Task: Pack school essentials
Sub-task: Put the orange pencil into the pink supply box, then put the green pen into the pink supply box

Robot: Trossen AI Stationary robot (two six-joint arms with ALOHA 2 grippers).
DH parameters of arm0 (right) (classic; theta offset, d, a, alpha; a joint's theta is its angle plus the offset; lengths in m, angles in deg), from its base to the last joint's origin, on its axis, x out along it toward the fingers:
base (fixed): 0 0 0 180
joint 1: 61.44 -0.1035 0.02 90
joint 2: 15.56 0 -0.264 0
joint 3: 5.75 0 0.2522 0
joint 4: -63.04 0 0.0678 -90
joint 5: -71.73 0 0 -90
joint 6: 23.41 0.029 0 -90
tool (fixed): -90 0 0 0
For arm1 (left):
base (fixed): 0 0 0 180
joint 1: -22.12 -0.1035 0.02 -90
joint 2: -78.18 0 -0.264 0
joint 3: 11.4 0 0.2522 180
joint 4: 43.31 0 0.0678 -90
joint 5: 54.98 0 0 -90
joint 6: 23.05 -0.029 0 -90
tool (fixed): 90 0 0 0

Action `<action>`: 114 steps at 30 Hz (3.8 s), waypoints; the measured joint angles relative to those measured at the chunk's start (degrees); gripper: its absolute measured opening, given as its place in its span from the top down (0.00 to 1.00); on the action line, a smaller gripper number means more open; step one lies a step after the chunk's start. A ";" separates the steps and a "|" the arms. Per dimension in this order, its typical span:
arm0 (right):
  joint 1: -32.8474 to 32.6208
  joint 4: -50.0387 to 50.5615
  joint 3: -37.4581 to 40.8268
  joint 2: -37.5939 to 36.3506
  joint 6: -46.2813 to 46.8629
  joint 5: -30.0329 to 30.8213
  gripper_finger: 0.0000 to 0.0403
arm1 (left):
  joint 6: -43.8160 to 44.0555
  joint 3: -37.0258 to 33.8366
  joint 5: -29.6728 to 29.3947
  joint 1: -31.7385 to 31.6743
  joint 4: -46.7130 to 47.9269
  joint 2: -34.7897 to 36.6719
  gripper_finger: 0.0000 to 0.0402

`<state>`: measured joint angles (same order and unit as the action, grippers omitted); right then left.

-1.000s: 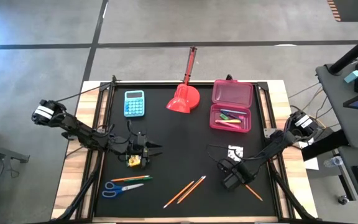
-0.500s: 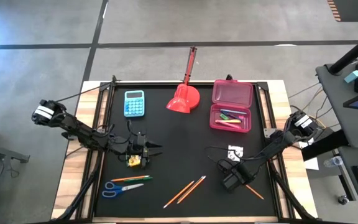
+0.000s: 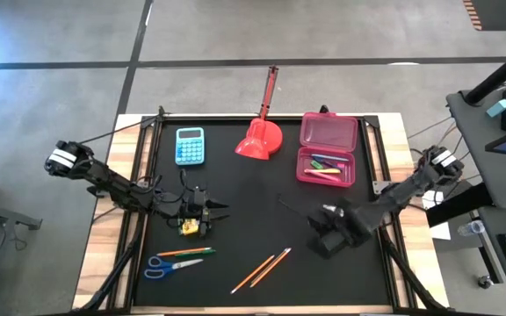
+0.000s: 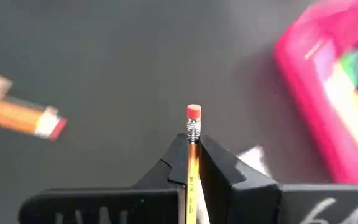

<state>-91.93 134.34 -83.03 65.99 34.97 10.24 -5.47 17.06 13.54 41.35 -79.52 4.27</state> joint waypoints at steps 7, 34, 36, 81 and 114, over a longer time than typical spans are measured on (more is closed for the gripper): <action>15.85 1.60 -0.27 -4.74 -17.07 8.06 0.97 | -0.04 0.00 0.00 0.00 0.00 0.00 0.67; 37.93 -7.99 1.58 4.07 -48.78 2.30 0.94 | -3.10 -0.07 -0.02 -0.01 0.03 0.00 0.67; 37.93 -8.02 1.70 4.10 -47.24 1.12 0.90 | -3.10 -0.07 -0.02 0.00 0.02 0.00 0.67; -2.01 -19.21 0.36 9.60 -0.28 -7.56 0.68 | 1.74 0.68 10.01 0.83 -0.07 0.00 0.67; -5.90 -27.35 -7.35 22.48 1.62 -5.90 0.68 | 25.88 10.93 4.20 19.62 30.23 -0.02 0.67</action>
<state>-97.82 106.99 -90.38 88.47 36.59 4.34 20.41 27.99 17.74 60.96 -49.29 4.25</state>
